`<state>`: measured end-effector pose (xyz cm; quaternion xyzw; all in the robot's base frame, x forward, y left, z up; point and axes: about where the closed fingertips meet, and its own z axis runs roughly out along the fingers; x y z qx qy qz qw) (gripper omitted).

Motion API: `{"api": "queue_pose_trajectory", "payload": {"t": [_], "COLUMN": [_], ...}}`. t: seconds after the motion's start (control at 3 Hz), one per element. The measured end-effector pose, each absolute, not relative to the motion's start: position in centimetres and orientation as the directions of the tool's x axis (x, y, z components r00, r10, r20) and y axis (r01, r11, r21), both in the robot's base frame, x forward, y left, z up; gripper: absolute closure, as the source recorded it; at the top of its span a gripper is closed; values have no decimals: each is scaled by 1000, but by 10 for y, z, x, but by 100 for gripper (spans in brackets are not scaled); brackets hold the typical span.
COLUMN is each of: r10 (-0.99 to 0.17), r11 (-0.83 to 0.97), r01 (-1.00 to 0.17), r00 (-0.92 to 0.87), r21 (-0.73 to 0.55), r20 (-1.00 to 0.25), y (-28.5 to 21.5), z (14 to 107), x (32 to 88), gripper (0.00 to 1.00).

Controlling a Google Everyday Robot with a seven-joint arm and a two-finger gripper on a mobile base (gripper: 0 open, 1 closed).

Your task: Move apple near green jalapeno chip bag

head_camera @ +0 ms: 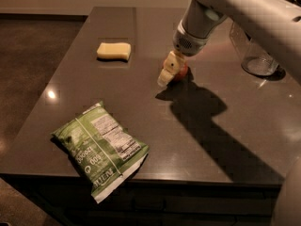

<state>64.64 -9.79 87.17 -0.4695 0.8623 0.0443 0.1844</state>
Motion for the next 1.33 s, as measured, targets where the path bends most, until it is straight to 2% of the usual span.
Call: {"api": "queue_pose_trajectory", "payload": {"t": [0.33, 1.0, 1.33], "r10": [-788, -791, -815], "r11": [564, 535, 466], "r01": [-820, -842, -882], "r00": [-500, -469, -399], "r21": [-96, -73, -66], "r20": [-359, -394, -420], "y": [-98, -92, -79], "z": [870, 879, 893], "x": [647, 632, 605], "gripper": [19, 66, 89]}}
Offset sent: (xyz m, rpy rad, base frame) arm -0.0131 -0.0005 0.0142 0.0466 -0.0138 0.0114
